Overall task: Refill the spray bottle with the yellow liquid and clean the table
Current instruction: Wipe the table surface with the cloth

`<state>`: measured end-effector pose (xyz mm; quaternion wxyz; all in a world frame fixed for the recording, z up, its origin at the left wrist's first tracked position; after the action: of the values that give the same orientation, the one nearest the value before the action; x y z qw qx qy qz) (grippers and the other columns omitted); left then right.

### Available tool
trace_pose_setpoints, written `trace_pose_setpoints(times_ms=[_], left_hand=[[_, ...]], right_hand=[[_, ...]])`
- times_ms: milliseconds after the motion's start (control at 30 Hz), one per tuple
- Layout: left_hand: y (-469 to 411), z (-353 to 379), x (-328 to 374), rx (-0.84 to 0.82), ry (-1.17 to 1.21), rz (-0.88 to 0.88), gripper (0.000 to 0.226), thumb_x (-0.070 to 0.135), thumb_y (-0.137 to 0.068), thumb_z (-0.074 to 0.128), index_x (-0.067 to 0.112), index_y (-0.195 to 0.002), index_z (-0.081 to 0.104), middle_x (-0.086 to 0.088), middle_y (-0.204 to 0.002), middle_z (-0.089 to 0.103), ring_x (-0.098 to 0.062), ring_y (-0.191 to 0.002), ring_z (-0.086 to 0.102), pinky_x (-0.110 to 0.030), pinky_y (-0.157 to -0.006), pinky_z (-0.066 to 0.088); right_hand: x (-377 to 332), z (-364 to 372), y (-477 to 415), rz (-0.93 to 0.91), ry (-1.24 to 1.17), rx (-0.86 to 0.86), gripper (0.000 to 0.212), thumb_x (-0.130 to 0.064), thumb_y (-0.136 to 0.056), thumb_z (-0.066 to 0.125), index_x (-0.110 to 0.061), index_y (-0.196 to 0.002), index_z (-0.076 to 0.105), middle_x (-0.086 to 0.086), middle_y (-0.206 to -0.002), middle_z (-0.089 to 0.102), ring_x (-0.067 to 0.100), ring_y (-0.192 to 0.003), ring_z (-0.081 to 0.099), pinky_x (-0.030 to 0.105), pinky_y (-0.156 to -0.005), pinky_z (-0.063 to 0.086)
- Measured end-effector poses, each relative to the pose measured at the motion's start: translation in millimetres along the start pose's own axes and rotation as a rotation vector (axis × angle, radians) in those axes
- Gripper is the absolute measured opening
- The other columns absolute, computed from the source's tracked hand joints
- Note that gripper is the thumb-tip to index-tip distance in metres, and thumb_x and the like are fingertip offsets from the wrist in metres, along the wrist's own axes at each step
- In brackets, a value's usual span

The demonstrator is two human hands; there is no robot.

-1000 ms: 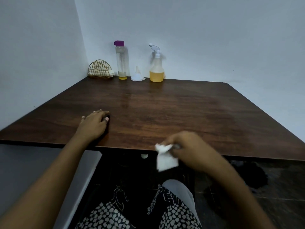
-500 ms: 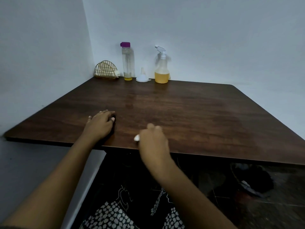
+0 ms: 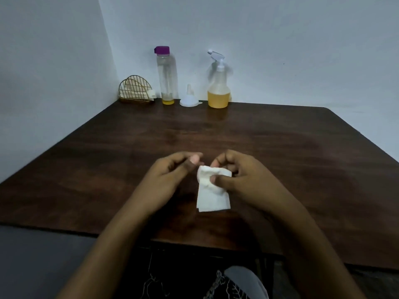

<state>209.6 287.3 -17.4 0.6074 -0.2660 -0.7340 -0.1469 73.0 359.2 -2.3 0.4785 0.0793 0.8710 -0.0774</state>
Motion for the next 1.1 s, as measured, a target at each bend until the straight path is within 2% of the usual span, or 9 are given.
trace_pose_setpoints(times_ms=[133,267,400,500,533,700,800,900,1100], left_hand=[[-35.5,27.2,4.5,-0.066,0.231,-0.168,0.030,0.030,-0.072,0.069,0.017,-0.099,0.073,-0.009,-0.096,0.075,-0.029,-0.095,0.070,-0.044,-0.087,0.054],[-71.6,45.4,13.3,-0.072,0.311,-0.313,0.027,0.015,-0.073,0.071,0.006,-0.099,0.072,-0.014,-0.095,0.074,-0.032,-0.092,0.071,-0.047,-0.085,0.054],[-100.3,49.4,50.3,-0.011,0.312,-0.395,0.021,0.019,-0.076,0.069,0.007,-0.093,0.072,-0.011,-0.088,0.075,-0.032,-0.085,0.071,-0.041,-0.072,0.056],[-110.8,51.0,88.8,0.018,0.356,-0.448,0.034,0.029,-0.067,0.071,0.011,-0.096,0.072,-0.009,-0.091,0.075,-0.030,-0.087,0.071,-0.040,-0.068,0.057],[-114.2,51.3,101.3,0.023,0.361,-0.463,0.033,0.029,-0.067,0.072,0.012,-0.095,0.072,-0.008,-0.091,0.075,-0.030,-0.087,0.070,-0.039,-0.067,0.057],[-121.3,57.9,159.5,-0.011,0.380,-0.464,0.023,0.025,-0.075,0.070,0.011,-0.093,0.072,-0.009,-0.088,0.075,-0.026,-0.082,0.070,-0.034,-0.060,0.055],[-120.4,68.1,174.6,-0.055,0.386,-0.441,0.016,0.022,-0.085,0.065,0.009,-0.091,0.072,-0.010,-0.085,0.074,-0.022,-0.074,0.071,-0.028,-0.055,0.054],[-115.9,87.7,174.9,-0.076,0.370,-0.448,0.015,0.022,-0.087,0.062,0.011,-0.090,0.072,-0.010,-0.086,0.074,-0.024,-0.079,0.070,-0.029,-0.056,0.055],[-122.8,170.0,169.6,-0.150,0.312,-0.439,0.009,0.016,-0.087,0.064,0.011,-0.087,0.071,-0.010,-0.079,0.073,-0.022,-0.068,0.065,-0.032,-0.060,0.053]], right_hand=[[20.2,-27.3,-32.9,0.067,-0.143,0.099,0.015,-0.016,-0.081,0.070,-0.026,-0.078,0.059,-0.002,-0.076,0.067,0.010,-0.070,0.064,0.030,-0.061,0.052],[25.4,-55.6,-55.9,0.197,-0.235,0.098,0.012,-0.015,-0.082,0.068,-0.025,-0.079,0.062,-0.002,-0.077,0.067,0.006,-0.065,0.063,0.023,-0.053,0.050],[3.8,-92.0,-63.4,0.358,-0.436,0.070,0.004,-0.015,-0.085,0.066,-0.016,-0.088,0.064,-0.001,-0.076,0.068,0.004,-0.055,0.060,0.022,-0.051,0.048],[-26.2,-114.8,-62.2,0.418,-0.562,0.104,0.012,-0.016,-0.082,0.069,-0.018,-0.093,0.065,0.005,-0.092,0.071,0.018,-0.082,0.069,0.037,-0.068,0.056],[-37.0,-123.7,-61.8,0.425,-0.561,0.128,0.016,-0.017,-0.081,0.070,-0.020,-0.096,0.065,0.003,-0.096,0.071,0.018,-0.088,0.069,0.035,-0.069,0.058],[-75.6,-162.2,-55.6,0.416,-0.531,0.282,0.031,-0.020,-0.078,0.072,-0.022,-0.107,0.063,-0.003,-0.103,0.068,0.013,-0.092,0.066,0.020,-0.062,0.054],[-80.2,-179.2,-47.5,0.406,-0.506,0.353,0.021,-0.020,-0.078,0.072,-0.023,-0.098,0.064,-0.005,-0.096,0.069,0.010,-0.086,0.067,0.016,-0.058,0.051],[-69.7,-194.4,-32.7,0.429,-0.523,0.427,0.014,-0.019,-0.079,0.071,-0.022,-0.092,0.064,-0.005,-0.092,0.069,0.011,-0.083,0.066,0.016,-0.056,0.050],[-16.0,-253.4,-2.6,0.506,-0.607,0.612,0.013,-0.015,-0.082,0.068,-0.024,-0.085,0.058,-0.006,-0.087,0.063,0.011,-0.077,0.061,0.014,-0.049,0.048]])
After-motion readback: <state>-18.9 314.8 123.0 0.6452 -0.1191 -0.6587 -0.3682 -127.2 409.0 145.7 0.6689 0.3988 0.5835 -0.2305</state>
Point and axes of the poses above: each hand's wrist, its own y-axis away from the middle knuckle, its own z-axis out of the palm, x = y × z, the point moved 6 cm from there along -y, towards the middle knuckle
